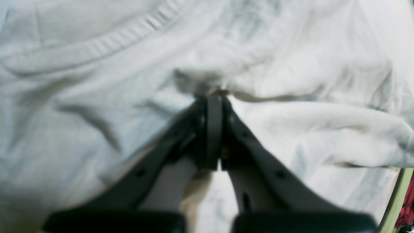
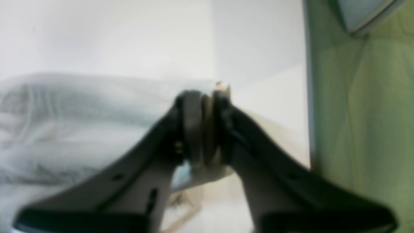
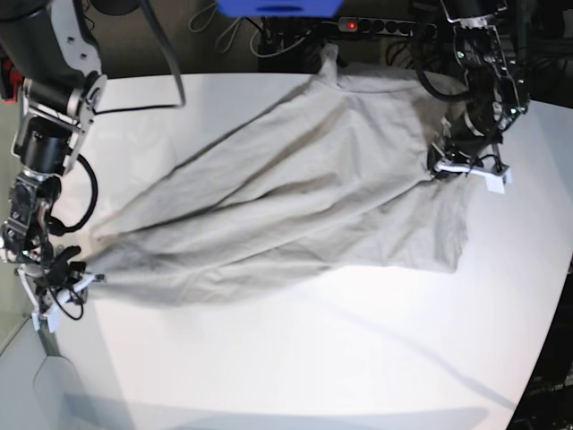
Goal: Layout the t-shirt on the table in an organized manner, then fold the t-shirt properly
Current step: 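Pull the grasped hem corner away from the left gripper with the right gripper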
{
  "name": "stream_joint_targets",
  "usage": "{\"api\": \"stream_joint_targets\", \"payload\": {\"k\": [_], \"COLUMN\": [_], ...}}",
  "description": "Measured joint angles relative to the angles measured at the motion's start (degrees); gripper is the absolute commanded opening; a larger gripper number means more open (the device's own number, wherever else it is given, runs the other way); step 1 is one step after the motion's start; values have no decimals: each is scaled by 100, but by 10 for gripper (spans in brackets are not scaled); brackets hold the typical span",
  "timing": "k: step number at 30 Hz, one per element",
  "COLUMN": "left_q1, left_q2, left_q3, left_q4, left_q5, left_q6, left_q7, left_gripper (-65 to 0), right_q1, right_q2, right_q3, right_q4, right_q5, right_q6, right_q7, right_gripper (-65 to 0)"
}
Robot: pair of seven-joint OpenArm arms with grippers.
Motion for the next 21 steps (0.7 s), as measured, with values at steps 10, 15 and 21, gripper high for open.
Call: {"api": "stream_joint_targets", "payload": {"k": [10,15,21], "left_q1": [28,-11,-15], "left_q2": [-4,-70,-225], "left_q3": [20,-15,-39], "left_q4": [2,22,728], "left_q5": [-479,-962,-1058], "left_q6": [0,-4,-2], "left_q7": [59,44,22], "left_gripper": [-645,-645,-645], "right_q1": [-546,-1167,-1792], "right_q2": [219,-24,-184], "right_q3": [22,-568,-2103], "right_q4": [1344,2791,3355], "right_q5": [254,291,323], "right_q6": [407,1252,1325], "right_q7": [-579,-1097,-1867], "right_gripper": [-335,-334,-336]}}
